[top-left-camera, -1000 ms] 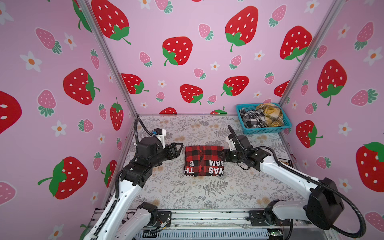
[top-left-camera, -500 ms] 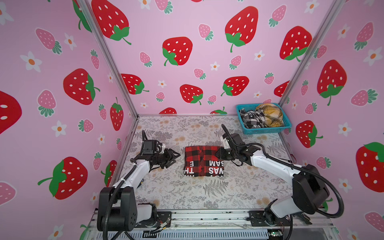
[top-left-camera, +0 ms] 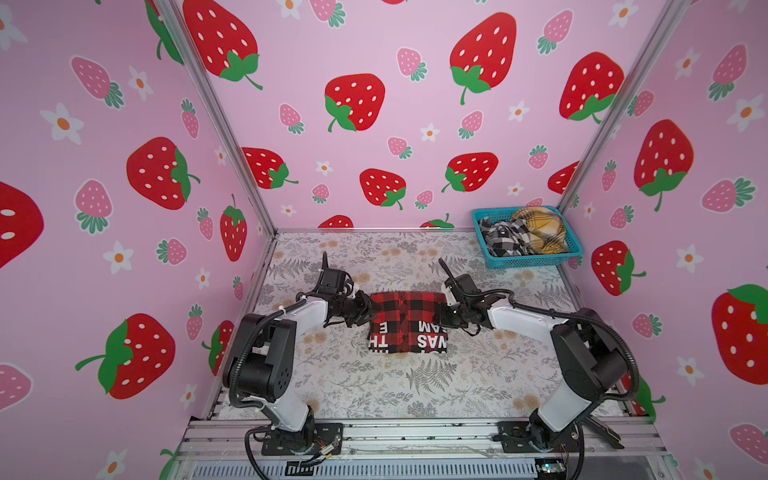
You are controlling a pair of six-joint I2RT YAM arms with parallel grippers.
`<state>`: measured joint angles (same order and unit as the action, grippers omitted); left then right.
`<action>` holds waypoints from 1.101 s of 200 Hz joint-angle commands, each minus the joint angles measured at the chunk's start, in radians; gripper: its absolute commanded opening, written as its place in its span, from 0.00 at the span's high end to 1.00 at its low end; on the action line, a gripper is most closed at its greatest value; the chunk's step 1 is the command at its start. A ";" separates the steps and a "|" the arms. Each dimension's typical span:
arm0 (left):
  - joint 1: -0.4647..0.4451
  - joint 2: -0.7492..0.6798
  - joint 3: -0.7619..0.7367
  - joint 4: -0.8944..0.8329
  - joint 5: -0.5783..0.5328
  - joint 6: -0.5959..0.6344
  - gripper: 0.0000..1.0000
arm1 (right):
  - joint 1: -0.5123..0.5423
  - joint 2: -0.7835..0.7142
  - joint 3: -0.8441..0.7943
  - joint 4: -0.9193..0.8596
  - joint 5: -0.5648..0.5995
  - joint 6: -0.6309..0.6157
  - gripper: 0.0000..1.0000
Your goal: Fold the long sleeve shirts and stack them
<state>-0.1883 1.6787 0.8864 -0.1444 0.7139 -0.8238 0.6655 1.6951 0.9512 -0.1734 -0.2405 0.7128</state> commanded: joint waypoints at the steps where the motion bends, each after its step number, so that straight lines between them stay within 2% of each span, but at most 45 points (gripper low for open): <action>1: -0.005 0.036 0.024 0.006 -0.027 -0.017 0.64 | -0.012 0.024 -0.011 0.022 -0.001 0.003 0.82; 28: -0.018 0.036 -0.012 0.010 -0.022 -0.005 0.61 | -0.018 0.032 0.005 0.011 0.005 -0.003 0.82; 49: -0.017 -0.037 -0.032 -0.018 -0.021 0.026 0.53 | -0.018 0.003 0.014 -0.001 0.012 -0.011 0.82; 65: -0.017 -0.127 -0.017 -0.131 -0.068 0.102 0.45 | -0.019 -0.034 0.016 -0.012 0.022 -0.017 0.81; 70: -0.015 -0.155 -0.012 -0.175 -0.092 0.128 0.38 | -0.018 -0.044 0.018 -0.020 0.026 -0.021 0.81; 80: -0.009 -0.199 -0.006 -0.256 -0.143 0.179 0.32 | -0.018 -0.064 0.022 -0.037 0.033 -0.027 0.81; 92: 0.012 -0.232 -0.018 -0.313 -0.169 0.213 0.29 | -0.019 -0.088 0.023 -0.047 0.039 -0.032 0.80; 106: 0.066 -0.248 -0.049 -0.335 -0.144 0.217 0.28 | -0.016 -0.115 0.018 -0.046 0.037 -0.035 0.79; 128: 0.136 -0.253 -0.105 -0.286 -0.076 0.193 0.23 | -0.017 -0.119 0.014 -0.035 0.024 -0.041 0.77; 141: 0.151 -0.223 -0.124 -0.231 -0.041 0.176 0.14 | -0.017 -0.101 0.014 -0.022 0.008 -0.043 0.77; 154: 0.151 -0.174 -0.127 -0.195 -0.016 0.163 0.11 | -0.017 -0.076 0.012 -0.001 -0.015 -0.044 0.77; 182: 0.147 -0.091 -0.156 -0.069 0.016 0.096 0.12 | -0.022 -0.007 0.023 0.018 -0.013 -0.044 0.78; 220: 0.121 -0.019 -0.162 -0.004 0.009 0.054 0.13 | -0.045 0.097 0.033 0.003 -0.007 -0.030 0.81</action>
<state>-0.0444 1.6123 0.7429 -0.2043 0.7418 -0.7338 0.6380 1.7466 0.9642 -0.1558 -0.2516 0.6792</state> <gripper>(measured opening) 0.872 0.194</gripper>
